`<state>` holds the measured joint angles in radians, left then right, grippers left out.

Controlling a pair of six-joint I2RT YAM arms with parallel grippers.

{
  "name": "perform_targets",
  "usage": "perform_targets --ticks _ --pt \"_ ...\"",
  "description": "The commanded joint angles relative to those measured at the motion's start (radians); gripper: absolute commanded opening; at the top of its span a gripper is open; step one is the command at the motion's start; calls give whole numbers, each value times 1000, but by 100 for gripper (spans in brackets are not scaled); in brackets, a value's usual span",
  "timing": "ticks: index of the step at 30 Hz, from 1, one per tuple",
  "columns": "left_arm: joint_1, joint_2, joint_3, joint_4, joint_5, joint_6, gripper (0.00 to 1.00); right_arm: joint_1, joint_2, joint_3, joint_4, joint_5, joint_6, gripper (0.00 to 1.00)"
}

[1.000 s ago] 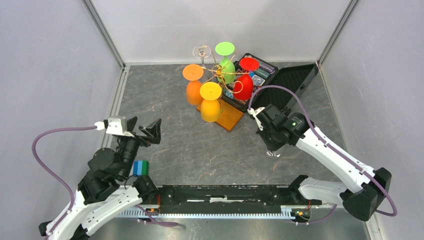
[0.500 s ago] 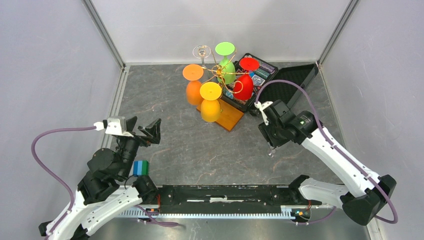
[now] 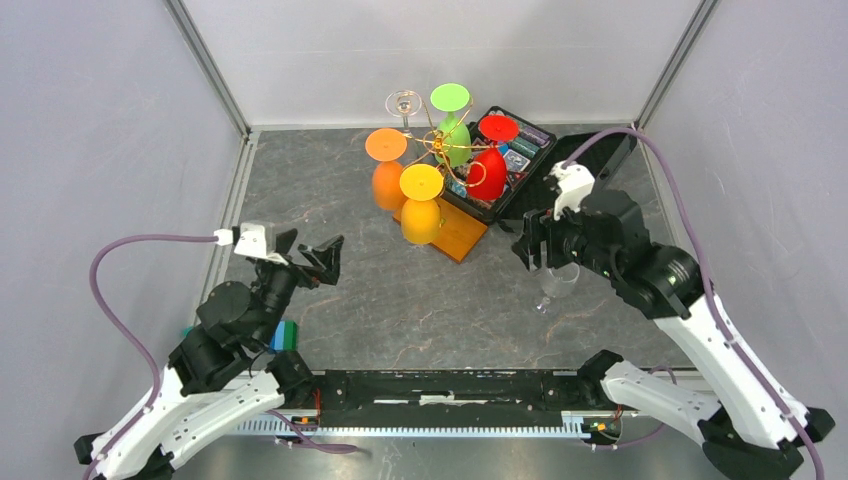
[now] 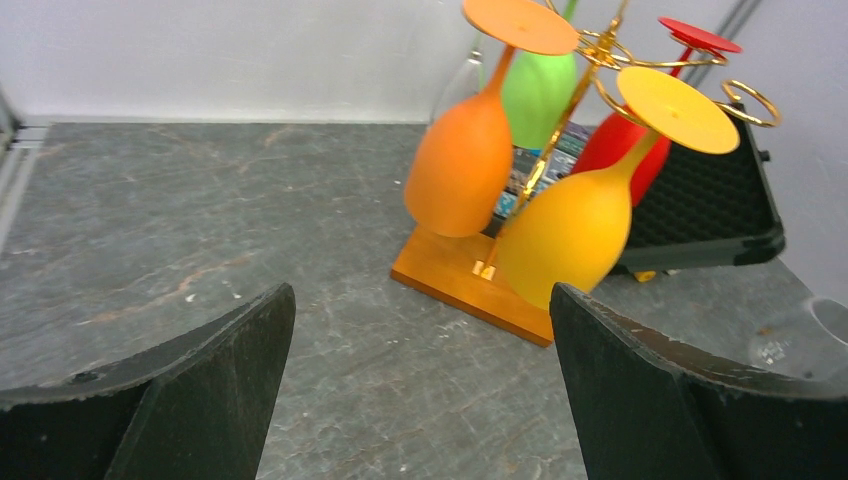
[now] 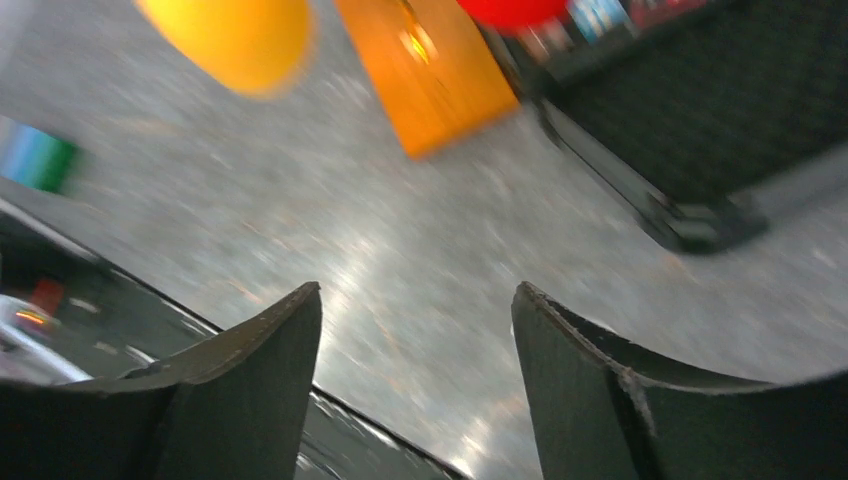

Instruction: Take the wine glass off the wine glass rack

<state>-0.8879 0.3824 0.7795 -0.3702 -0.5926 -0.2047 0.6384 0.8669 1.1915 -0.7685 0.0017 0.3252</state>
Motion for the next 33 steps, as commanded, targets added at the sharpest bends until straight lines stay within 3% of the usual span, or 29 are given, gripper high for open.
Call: perform_targets --ticks 1,6,10,17,23,33 --pt "-2 75 54 76 117 -82 100 -3 -27 -166 631 -243 337 80" --pt "-2 123 53 97 161 -128 100 0 20 -319 971 -253 720 79" --pt "-1 123 42 108 137 -153 100 46 14 -381 1065 -112 875 79" --pt "-1 88 32 113 100 -150 100 225 73 -394 1153 152 980 80" --pt "-2 66 32 101 74 -146 100 347 153 -274 947 408 1020 77" --pt "-1 59 28 85 54 -148 100 375 271 -212 1013 562 1016 60"
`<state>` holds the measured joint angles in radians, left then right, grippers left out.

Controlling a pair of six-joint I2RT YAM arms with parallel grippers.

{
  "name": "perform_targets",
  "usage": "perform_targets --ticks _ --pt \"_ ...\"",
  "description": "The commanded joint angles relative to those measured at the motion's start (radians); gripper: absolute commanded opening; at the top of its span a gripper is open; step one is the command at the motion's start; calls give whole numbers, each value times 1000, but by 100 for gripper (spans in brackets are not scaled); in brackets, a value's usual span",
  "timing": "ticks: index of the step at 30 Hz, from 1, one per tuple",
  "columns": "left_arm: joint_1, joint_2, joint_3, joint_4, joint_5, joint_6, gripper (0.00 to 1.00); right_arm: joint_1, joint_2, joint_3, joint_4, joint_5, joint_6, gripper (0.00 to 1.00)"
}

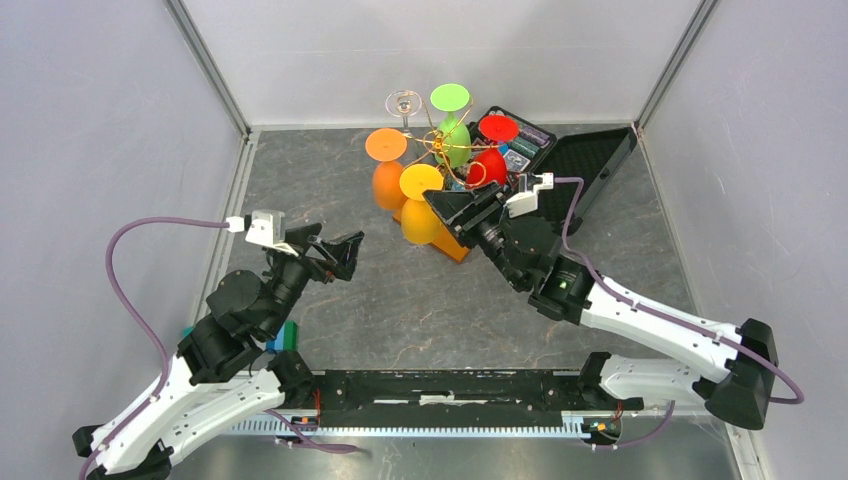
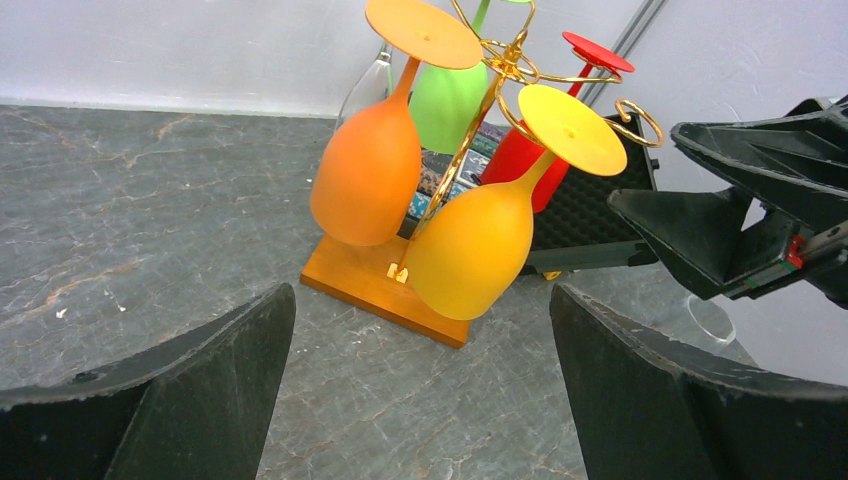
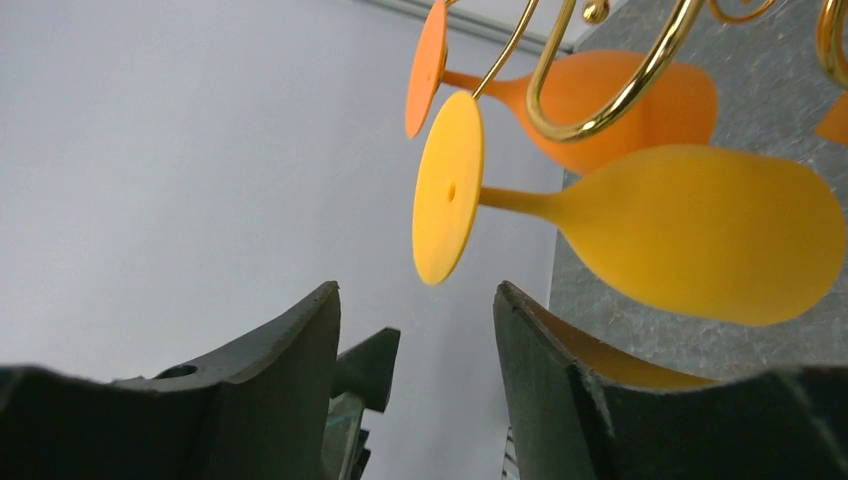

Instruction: Take the wine glass off the wine glass rack

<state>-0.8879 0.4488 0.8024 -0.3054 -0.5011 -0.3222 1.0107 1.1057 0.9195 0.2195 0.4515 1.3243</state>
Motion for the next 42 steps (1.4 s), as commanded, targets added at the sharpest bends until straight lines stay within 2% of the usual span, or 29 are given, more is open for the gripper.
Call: perform_targets --ticks 1,6,12,19,28,38,42 --pt "-2 -8 4 19 -40 -31 100 3 38 60 27 123 19 59" --pt "-1 -15 -1 18 -50 -31 100 3 53 53 44 173 29 48" --pt "-2 -14 -2 13 -54 -25 100 3 78 45 126 203 -19 41" --pt "-2 -22 -2 2 -68 -18 100 3 111 68 121 196 -21 33" --pt "-2 -34 3 -4 -74 -25 100 3 129 91 123 181 -24 1" --pt "-2 -34 -2 3 -82 -25 100 5 114 113 145 188 -26 0" --pt "-2 -32 -2 3 -86 -25 100 9 155 200 90 152 -13 0"
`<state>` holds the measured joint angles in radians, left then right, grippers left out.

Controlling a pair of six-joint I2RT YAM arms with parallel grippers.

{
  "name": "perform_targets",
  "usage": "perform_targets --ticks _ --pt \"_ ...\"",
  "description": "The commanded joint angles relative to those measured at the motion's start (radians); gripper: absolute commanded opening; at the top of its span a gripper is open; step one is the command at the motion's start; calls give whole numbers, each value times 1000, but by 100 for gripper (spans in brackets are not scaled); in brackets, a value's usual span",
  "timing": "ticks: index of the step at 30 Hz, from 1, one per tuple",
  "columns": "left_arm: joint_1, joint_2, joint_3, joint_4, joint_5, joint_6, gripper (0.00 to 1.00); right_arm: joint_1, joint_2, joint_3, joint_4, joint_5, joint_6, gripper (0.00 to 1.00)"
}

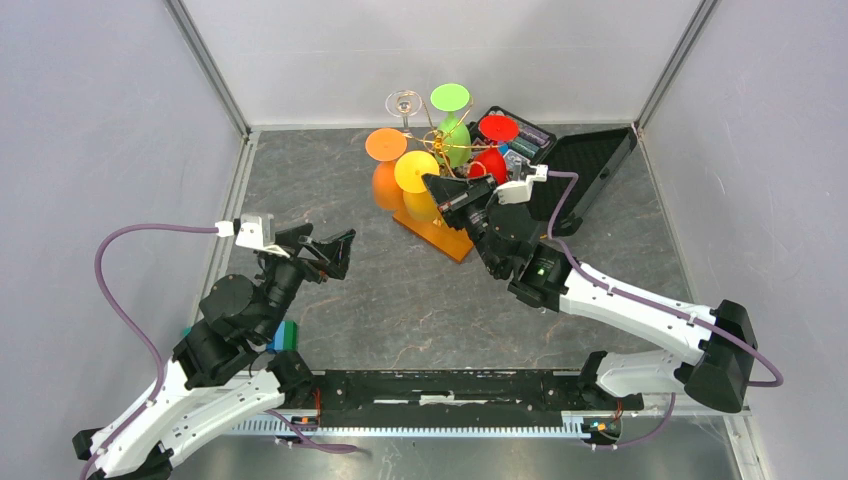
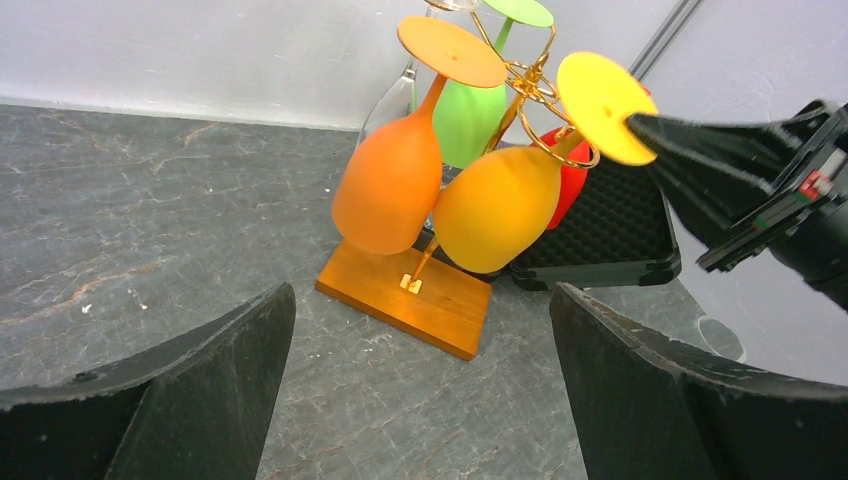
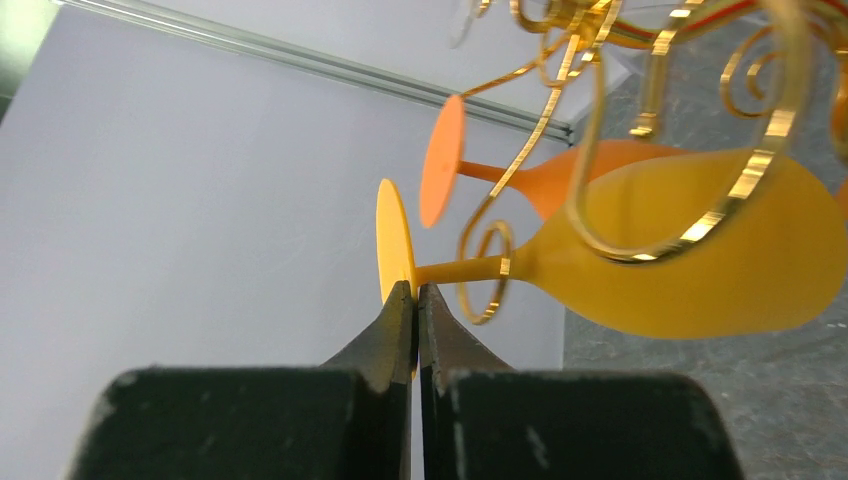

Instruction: Take the wine glass off the wine glass rack

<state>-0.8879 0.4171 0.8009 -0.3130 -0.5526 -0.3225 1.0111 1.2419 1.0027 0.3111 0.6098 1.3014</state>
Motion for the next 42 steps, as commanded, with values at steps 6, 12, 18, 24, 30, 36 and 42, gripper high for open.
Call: perform_targets --ticks 6,12,18,24,30,36,42 --pt "-2 -2 -3 8 -39 -30 100 10 44 158 -10 -21 21 0" --pt "-2 -4 -2 5 -43 -31 100 14 51 176 -53 4 17 0" --pt "-1 -7 -4 3 -51 -31 100 18 60 178 -80 -50 37 0" --pt "-2 -9 -7 2 -53 -32 100 27 96 195 -61 -104 57 0" --pt "-2 -13 -7 -1 -55 -35 100 27 124 236 -61 -13 1 0" --pt "-2 -14 -8 -3 -59 -35 100 28 172 331 -134 76 -34 0" --pt "-2 -23 -11 -7 -64 -41 100 28 199 379 -215 146 -33 0"
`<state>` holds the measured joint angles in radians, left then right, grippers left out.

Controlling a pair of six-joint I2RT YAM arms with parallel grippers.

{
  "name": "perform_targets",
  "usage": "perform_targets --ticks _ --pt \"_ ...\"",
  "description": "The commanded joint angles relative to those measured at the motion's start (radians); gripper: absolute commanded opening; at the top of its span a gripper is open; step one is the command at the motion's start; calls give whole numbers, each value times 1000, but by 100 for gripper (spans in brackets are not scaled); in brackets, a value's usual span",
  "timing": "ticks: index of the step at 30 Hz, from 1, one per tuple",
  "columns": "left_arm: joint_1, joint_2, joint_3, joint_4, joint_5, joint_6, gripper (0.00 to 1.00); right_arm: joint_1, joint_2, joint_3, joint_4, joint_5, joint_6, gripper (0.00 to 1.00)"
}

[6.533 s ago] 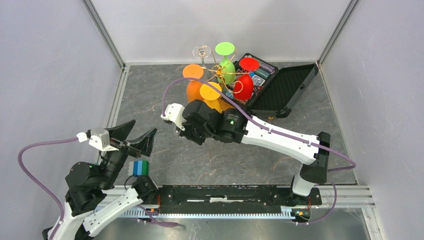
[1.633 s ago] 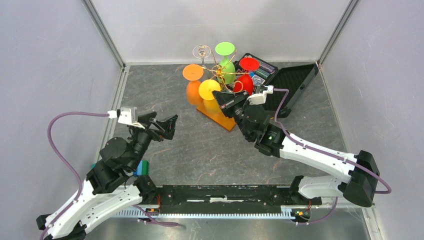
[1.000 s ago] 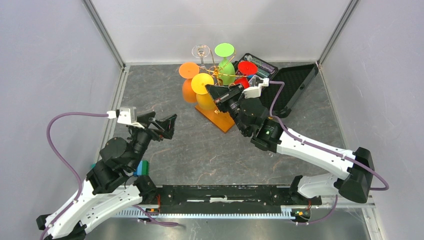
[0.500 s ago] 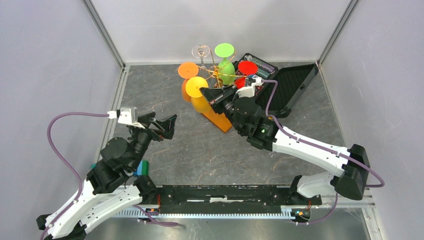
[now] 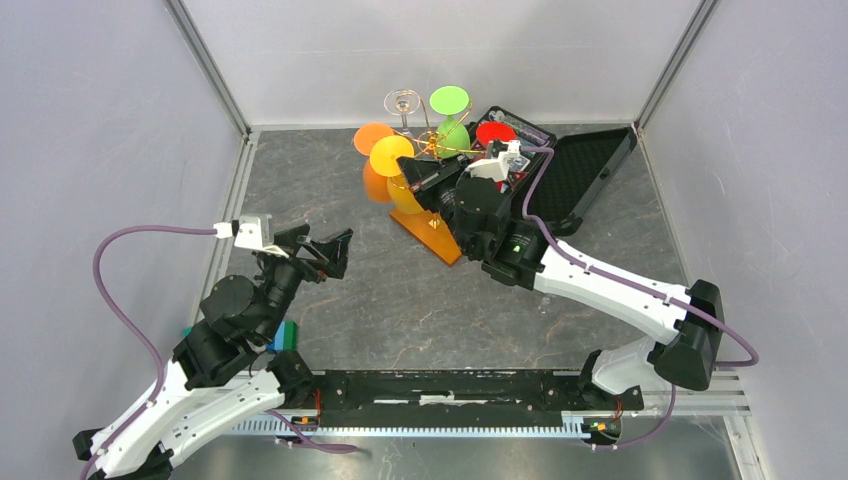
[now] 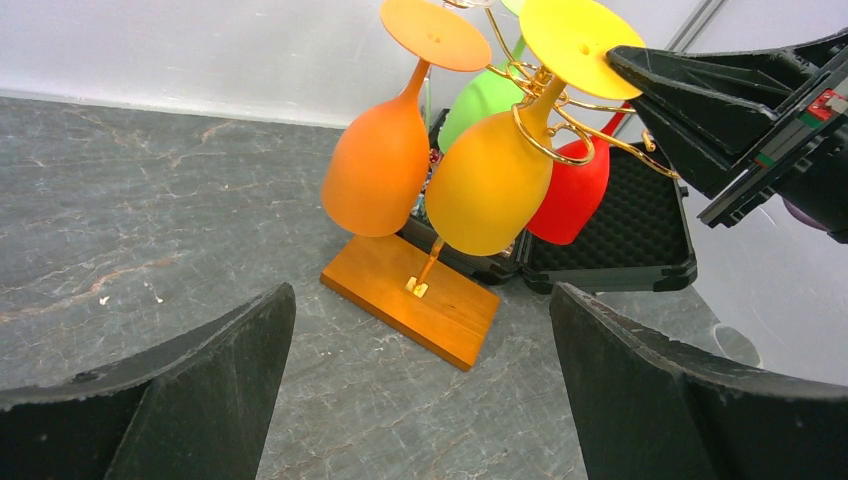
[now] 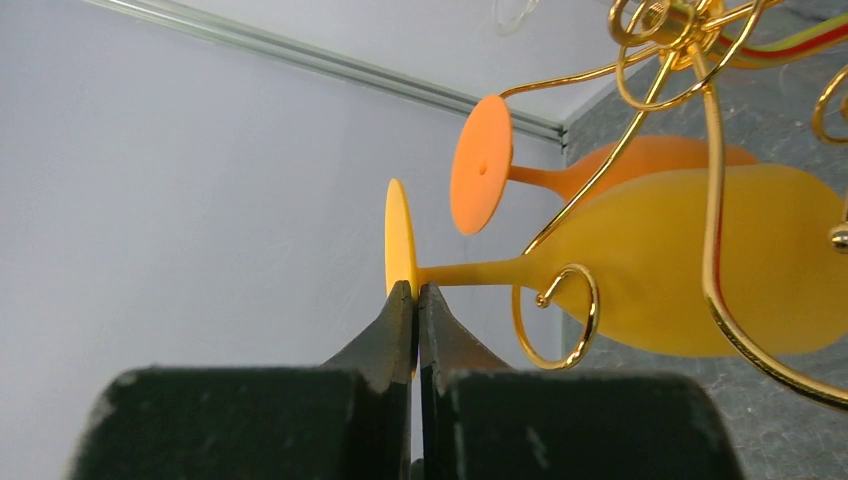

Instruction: Take the wine glass off the wine glass rack

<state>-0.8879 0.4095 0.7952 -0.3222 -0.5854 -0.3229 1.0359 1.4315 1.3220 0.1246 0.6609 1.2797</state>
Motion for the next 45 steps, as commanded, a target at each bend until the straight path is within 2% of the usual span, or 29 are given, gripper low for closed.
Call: perform_targets --ticks 1,13,25,30,33,39,45 --pt "-2 -18 -8 2 -31 -41 100 3 8 57 -36 106 -10 0" --pt "-1 -6 -10 10 -10 -60 100 4 -88 -36 -62 176 31 0" --pt "-2 36 -18 43 64 -122 100 3 -243 -208 -41 31 93 0" --pt "-2 52 -24 47 138 -196 100 3 -338 -295 -38 -58 115 0" --pt "-2 62 -29 53 219 -270 100 3 -415 -357 -10 -124 133 0" --pt "-2 107 -49 85 368 -511 100 3 -564 -438 44 -247 159 0" --pt "-2 160 -106 260 537 -755 100 3 -702 -505 108 -331 178 0"
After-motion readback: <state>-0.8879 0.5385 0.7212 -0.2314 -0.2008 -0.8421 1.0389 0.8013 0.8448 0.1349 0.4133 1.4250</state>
